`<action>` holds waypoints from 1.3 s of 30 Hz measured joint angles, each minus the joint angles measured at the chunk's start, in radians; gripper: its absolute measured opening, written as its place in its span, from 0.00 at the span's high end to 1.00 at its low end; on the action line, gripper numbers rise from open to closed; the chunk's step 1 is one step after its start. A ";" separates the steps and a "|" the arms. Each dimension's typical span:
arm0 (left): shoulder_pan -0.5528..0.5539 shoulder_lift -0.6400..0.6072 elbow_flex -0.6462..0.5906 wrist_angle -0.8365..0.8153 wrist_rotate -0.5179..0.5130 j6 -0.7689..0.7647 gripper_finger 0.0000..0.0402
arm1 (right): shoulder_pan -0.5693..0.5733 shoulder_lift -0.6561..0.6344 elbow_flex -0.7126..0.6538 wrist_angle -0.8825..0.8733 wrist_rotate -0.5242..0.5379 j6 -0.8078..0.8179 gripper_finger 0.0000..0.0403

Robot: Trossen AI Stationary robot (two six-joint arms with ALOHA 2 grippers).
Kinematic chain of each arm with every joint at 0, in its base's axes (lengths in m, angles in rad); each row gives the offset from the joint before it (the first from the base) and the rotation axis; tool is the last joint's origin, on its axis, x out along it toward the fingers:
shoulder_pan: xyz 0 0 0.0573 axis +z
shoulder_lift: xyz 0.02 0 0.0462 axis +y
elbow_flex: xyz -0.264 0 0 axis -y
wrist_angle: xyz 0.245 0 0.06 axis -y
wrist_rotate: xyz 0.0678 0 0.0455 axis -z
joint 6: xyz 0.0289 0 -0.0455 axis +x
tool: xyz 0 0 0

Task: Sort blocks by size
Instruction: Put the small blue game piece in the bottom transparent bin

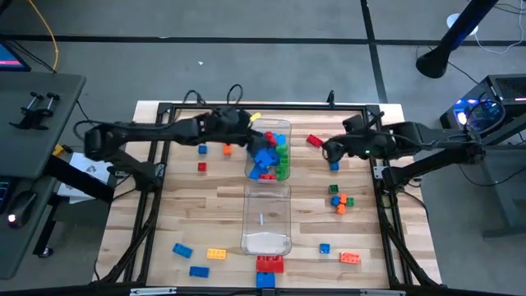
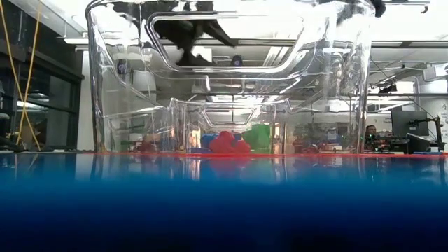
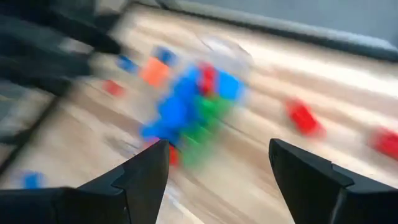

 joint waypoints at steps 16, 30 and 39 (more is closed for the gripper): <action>-0.430 -0.387 -0.317 0.175 -0.472 -0.263 0.27 | -0.255 0.009 -0.602 0.112 -0.369 0.225 0.33; -0.483 -0.422 -0.354 0.182 -0.582 -0.303 0.27 | -0.452 0.256 -0.610 0.283 -0.270 0.001 0.33; -0.488 -0.422 -0.354 0.180 -0.581 -0.304 0.27 | -0.452 0.380 -0.609 0.412 -0.270 -0.008 0.33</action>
